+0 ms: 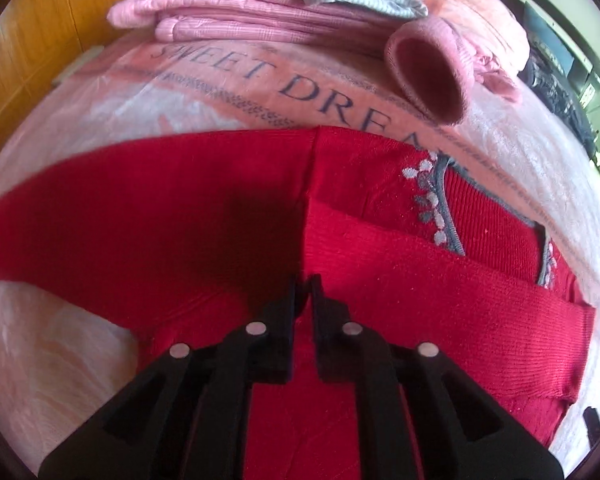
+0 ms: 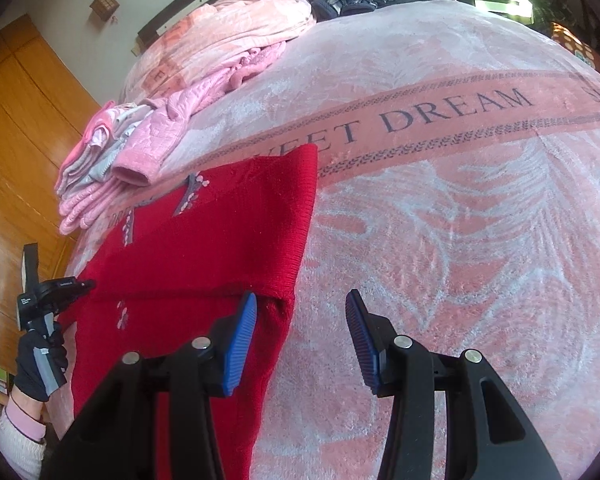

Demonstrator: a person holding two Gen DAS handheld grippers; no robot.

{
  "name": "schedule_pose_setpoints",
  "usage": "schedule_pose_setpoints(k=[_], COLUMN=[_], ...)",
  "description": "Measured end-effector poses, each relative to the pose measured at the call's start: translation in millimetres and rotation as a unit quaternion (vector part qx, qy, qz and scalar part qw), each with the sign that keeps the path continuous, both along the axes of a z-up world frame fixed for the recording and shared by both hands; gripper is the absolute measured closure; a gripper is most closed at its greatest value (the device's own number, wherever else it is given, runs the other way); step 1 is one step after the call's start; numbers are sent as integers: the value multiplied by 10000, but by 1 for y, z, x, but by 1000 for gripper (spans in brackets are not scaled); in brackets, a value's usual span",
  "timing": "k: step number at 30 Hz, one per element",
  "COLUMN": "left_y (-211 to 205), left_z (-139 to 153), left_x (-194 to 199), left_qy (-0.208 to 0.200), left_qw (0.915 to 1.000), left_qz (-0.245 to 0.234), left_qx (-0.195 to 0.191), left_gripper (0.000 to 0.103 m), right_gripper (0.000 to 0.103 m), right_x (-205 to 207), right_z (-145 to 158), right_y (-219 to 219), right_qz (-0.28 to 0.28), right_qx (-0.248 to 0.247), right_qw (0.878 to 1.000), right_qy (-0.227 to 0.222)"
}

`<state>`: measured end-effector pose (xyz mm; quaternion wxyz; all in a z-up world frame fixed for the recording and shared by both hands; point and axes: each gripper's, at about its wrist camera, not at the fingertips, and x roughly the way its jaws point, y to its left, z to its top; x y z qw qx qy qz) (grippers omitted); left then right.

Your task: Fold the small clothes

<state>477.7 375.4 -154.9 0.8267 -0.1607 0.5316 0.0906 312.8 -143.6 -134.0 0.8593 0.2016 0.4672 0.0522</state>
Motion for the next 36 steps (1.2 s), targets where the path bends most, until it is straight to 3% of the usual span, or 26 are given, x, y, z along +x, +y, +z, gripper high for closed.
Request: schedule_pose_setpoints(k=[4, 9, 12, 16, 21, 26, 28, 31, 34, 36], left_y=[12, -6, -31, -47, -48, -50, -47, -36, -8, 17], left_z=[28, 60, 41, -11, -15, -16, -17, -9, 12, 21], left_x=[-15, -15, -2, 12, 9, 11, 13, 12, -17, -42], left_qy=[-365, -836, -500, 240, 80, 121, 165, 237, -61, -188], left_qw=[9984, 9934, 9936, 9947, 9943, 9939, 9932, 9923, 9893, 9907], left_qz=[48, -337, -619, -687, -729, -849, -874, -827, -759, -725], left_qx=[-419, -714, -796, -730, -768, -690, -748, -890, -1243, -1132], left_gripper=[93, 88, 87, 87, 86, 86, 86, 88, 70, 67], right_gripper=[55, 55, 54, 55, 56, 54, 50, 53, 45, 39], right_x=[2, 18, 43, 65, 64, 69, 72, 69, 41, 20], right_z=[7, 30, 19, -20, -36, -33, -33, -17, 19, 30], right_y=[3, 28, 47, 57, 44, 56, 59, 64, 71, 91], right_qz=[110, 380, 541, 517, 324, 351, 364, 295, 339, 559], right_qx=[174, 265, 256, 50, 561, 133, 48, -165, 91, -165], right_qw=[9998, 9988, 9981, 9953, 9936, 9936, 9930, 9918, 9967, 9961], right_qy=[-14, -174, 129, 815, 926, 1070, 1126, 1232, 727, 660])
